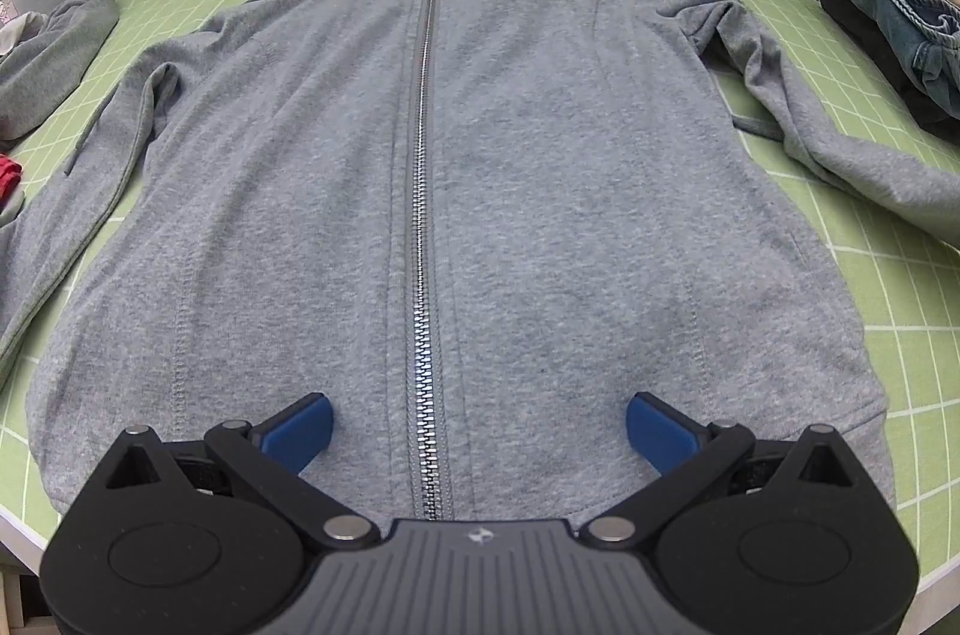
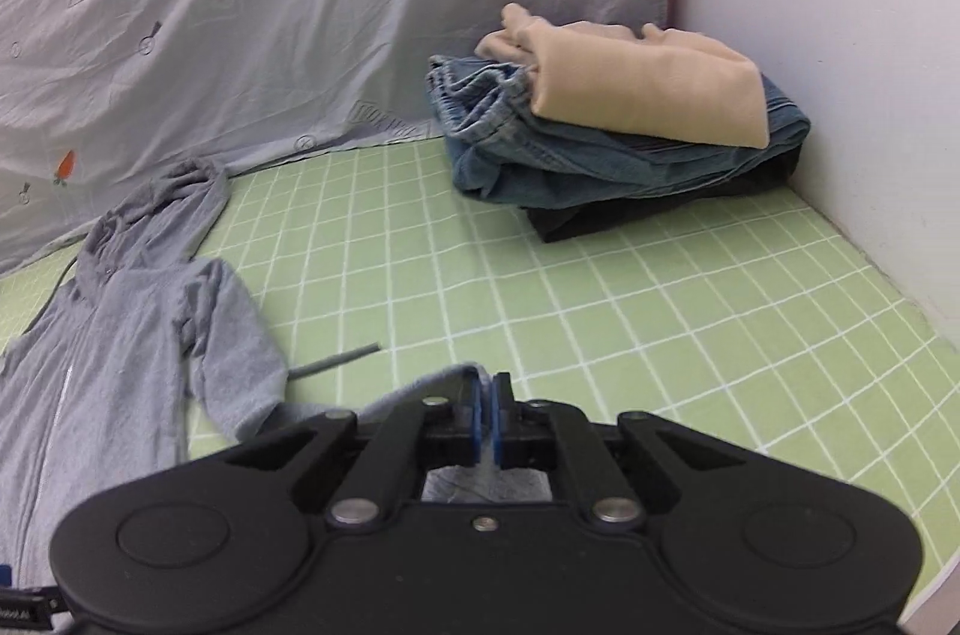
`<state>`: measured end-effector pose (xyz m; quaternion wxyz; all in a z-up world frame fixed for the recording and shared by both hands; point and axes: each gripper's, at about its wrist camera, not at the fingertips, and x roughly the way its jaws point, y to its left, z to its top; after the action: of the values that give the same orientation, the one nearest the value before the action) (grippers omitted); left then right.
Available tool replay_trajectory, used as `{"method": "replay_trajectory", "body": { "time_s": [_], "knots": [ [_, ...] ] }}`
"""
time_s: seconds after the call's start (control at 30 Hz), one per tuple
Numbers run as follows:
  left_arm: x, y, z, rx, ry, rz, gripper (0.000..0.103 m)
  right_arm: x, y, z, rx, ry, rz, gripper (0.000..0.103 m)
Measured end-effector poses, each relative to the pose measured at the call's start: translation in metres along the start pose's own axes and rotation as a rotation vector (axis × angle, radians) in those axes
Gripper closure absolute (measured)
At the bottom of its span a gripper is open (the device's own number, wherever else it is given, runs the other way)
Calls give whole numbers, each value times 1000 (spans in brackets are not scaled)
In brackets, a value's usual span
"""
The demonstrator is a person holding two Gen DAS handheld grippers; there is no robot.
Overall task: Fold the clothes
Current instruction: 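Grasp the hoodie sleeve cuff with the right tool, then pull the sleeve straight with the right tool toward the folded jeans stack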
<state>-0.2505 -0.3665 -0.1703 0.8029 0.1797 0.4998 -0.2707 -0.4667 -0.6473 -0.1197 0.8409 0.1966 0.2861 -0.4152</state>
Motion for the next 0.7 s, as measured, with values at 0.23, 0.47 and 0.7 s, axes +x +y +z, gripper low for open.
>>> {"method": "replay_trajectory", "body": {
  "time_s": [0.23,0.47,0.7],
  "knots": [
    [1,-2,0,-13,1,7,0,39,-31,10,-103,-38,-272,68],
    [1,-1,1,-27,-2,15,0,6,-53,-21,-5,-10,-267,54],
    [2,-1,3,-33,8,18,0,4,-34,-38,-55,89,-140,84]
  ]
}}
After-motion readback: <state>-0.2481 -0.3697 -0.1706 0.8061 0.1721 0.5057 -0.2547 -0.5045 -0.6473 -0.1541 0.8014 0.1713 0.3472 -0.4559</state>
